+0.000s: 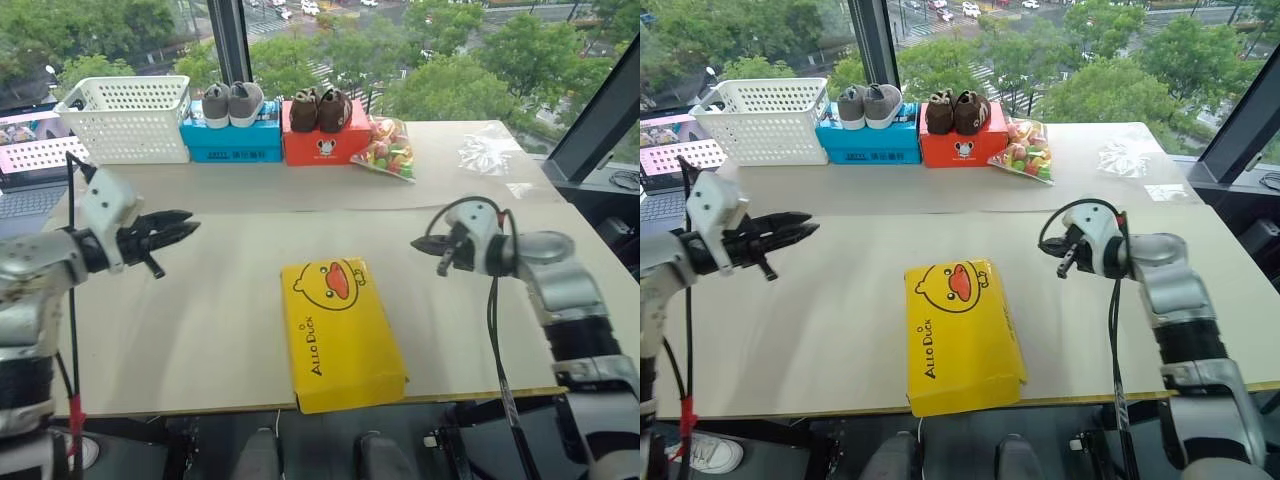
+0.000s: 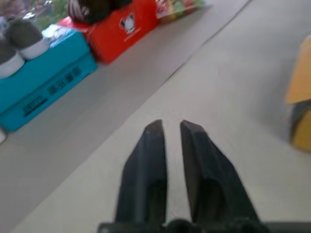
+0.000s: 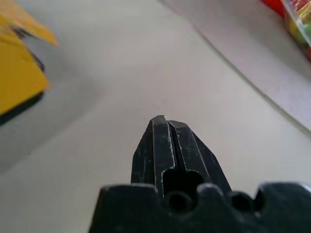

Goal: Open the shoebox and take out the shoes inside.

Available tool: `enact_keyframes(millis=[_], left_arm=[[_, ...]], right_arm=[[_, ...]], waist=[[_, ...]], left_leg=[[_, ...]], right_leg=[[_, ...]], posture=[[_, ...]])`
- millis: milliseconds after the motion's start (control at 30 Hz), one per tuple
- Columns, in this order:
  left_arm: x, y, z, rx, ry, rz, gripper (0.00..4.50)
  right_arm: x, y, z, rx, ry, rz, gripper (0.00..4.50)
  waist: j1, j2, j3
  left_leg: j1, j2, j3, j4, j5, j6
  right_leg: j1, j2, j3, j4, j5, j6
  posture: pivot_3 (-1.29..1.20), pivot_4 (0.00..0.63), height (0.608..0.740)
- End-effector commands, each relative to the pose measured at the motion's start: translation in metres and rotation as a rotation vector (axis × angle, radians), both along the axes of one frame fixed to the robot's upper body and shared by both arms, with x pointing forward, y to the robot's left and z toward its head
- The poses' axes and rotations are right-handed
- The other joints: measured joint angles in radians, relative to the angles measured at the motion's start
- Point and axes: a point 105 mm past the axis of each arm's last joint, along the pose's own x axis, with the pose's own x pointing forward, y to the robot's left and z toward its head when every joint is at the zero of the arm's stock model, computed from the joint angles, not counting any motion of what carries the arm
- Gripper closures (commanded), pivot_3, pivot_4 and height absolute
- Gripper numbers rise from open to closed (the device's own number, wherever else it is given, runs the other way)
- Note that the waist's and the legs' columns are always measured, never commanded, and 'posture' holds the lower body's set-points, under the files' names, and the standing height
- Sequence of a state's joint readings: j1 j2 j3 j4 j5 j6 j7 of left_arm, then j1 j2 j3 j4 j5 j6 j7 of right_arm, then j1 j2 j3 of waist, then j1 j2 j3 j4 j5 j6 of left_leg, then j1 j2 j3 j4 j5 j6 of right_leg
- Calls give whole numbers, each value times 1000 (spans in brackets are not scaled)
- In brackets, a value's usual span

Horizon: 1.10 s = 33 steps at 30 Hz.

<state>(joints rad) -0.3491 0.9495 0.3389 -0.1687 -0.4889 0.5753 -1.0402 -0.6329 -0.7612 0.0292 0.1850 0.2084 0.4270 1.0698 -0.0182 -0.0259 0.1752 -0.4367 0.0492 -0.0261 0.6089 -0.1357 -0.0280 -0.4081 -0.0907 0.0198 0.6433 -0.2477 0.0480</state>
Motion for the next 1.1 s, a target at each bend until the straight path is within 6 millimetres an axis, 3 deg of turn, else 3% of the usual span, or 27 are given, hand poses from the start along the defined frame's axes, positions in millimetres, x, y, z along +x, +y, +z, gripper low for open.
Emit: enact_keyframes(millis=[33, 233, 367, 500, 600, 733, 900, 1000, 1100], left_arm=[[-25, -9, 16, 6, 33, -81, 2114], [-54, -16, 31, 84, 169, -180, 71], [-61, -11, 50, 183, 187, -204, 71], [-60, -5, 73, 274, 154, -202, 71], [-56, -9, 88, 251, 89, -214, 71], [-80, -30, 109, 126, 130, -375, 71], [-94, -30, 120, 129, 160, -394, 71], [-95, -26, 116, 165, 180, -376, 71], [-95, -22, 113, 162, 198, -354, 71]], right_arm=[[-17, -1, 13, 58, 33, 45, 4500], [-28, -9, -11, 23, 113, 50, 4500], [-42, -2, -39, 26, 233, 128, 4500], [-42, 23, -44, 106, 275, 208, 4500], [-42, 35, -45, 126, 285, 241, 4500], [-47, 50, -48, 131, 305, 306, 4500], [-47, 65, -20, 271, 304, 377, 4500], [-48, 68, -6, 359, 318, 408, 4500], [-47, 73, 24, 490, 316, 448, 4500]], waist=[[0, 0, 0], [0, 0, 0], [1, 0, 1], [-4, -1, 2], [-3, 0, 2], [-1, -4, 5], [-2, -5, 7], [-4, -4, 7], [-6, -4, 7]], left_leg=[[1, 0, 0, 0, 0, 0], [5, 1, 1, 1, 0, 0], [5, 1, 2, 0, 0, 0], [4, 1, 2, -1, 0, 0], [4, 1, 2, -1, 0, 0], [2, 1, 2, -1, 0, 0], [-7, 1, 2, 1, 0, 0], [-7, 1, 2, 1, 0, 0], [-7, 1, 2, 1, 0, 0]], right_leg=[[0, 0, 0, 0, 0, 0], [2, 0, 0, 1, -7, -3], [2, 0, 1, 1, -5, 1], [0, 0, 1, 1, -5, 1], [0, 0, 1, 1, -6, 2], [-1, 0, 1, 2, -6, 3], [-11, 1, 2, 5, -6, 3], [-12, 1, 2, 6, -6, 3], [-12, 1, 2, 6, -6, 3]], posture=[[0, 150, 740], [0, 150, 740], [0, 150, 740], [0, 150, 740], [0, 150, 740], [0, 150, 740], [0, 150, 740], [0, 150, 740], [0, 150, 740]])
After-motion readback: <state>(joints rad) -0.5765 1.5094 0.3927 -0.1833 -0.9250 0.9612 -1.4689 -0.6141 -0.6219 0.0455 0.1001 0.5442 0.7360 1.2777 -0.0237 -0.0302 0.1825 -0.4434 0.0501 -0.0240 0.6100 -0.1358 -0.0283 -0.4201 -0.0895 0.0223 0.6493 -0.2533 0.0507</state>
